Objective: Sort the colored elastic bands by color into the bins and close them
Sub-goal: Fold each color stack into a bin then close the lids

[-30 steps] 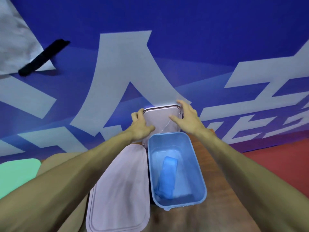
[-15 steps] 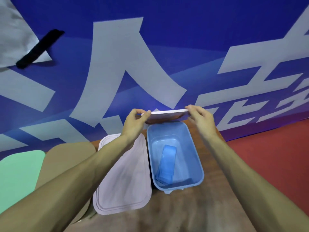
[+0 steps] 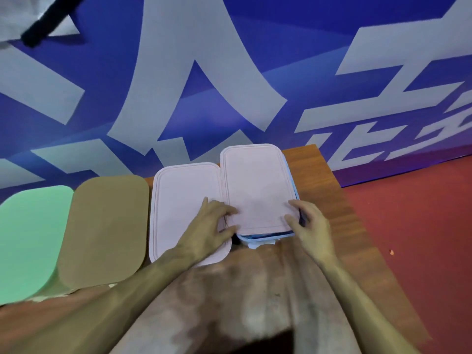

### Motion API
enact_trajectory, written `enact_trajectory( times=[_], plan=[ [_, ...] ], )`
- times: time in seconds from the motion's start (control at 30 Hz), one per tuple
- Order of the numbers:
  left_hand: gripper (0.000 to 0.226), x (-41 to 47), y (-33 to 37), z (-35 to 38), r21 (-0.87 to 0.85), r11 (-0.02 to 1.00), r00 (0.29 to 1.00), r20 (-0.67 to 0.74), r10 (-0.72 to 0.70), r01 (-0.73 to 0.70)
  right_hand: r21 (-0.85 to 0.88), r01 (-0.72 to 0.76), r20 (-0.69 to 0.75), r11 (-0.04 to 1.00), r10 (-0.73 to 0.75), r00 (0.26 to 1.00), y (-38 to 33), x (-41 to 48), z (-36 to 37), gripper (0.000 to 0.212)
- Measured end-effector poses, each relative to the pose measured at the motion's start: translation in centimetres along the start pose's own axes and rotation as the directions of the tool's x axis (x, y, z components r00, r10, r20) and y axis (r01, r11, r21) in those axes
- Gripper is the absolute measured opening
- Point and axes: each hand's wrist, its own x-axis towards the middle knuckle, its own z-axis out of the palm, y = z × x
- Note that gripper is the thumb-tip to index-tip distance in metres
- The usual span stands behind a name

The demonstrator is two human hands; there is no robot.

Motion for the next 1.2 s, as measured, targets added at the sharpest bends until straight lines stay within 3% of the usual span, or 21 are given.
enact_trajectory(
  times=[0.13,0.23,0.6,0.73,0.9,1.1,1.2],
  plan=[
    [0.035,-0.3,-0.3,0.0,0.251,0.956,0.987,0.096,0.132,-0.152,-0.087,0.052,-0.003,0.995,-0.052,0.999,0.7,-0.8,0.4,0.038],
    [0.038,0.1,-0.1,-0.4,0.332,0.923,0.979,0.131,0.157,-0.193,-0.099,0.046,-0.076,0.994,-0.054,0.996,0.8,-0.8,0.1,0.041],
    [0.051,0.7,-0.4,1.9,0.468,0.866,0.984,0.105,0.141,-0.174,-0.05,-0.063,-0.052,0.997,0.06,0.997,1.5,-0.8,-0.2,0.053],
    [0.052,0.9,-0.3,1.9,0.505,0.837,0.976,0.165,0.144,-0.209,-0.061,-0.126,-0.05,0.99,0.123,0.991,1.8,-0.4,-0.2,0.053],
    [0.062,1.4,0.2,2.4,0.43,0.882,0.975,0.186,0.122,-0.193,-0.025,-0.204,-0.047,0.979,0.203,0.978,1.9,0.0,-0.7,0.052],
    [0.06,2.0,-0.3,1.7,0.464,0.852,0.967,0.19,0.169,-0.24,-0.007,-0.219,-0.032,0.976,0.219,0.975,1.6,-0.1,-0.6,0.048],
    [0.06,2.6,0.5,1.2,0.48,0.831,0.949,0.265,0.168,-0.281,-0.02,-0.232,-0.025,0.973,0.231,0.973,1.3,0.0,-0.7,0.049]
  ],
)
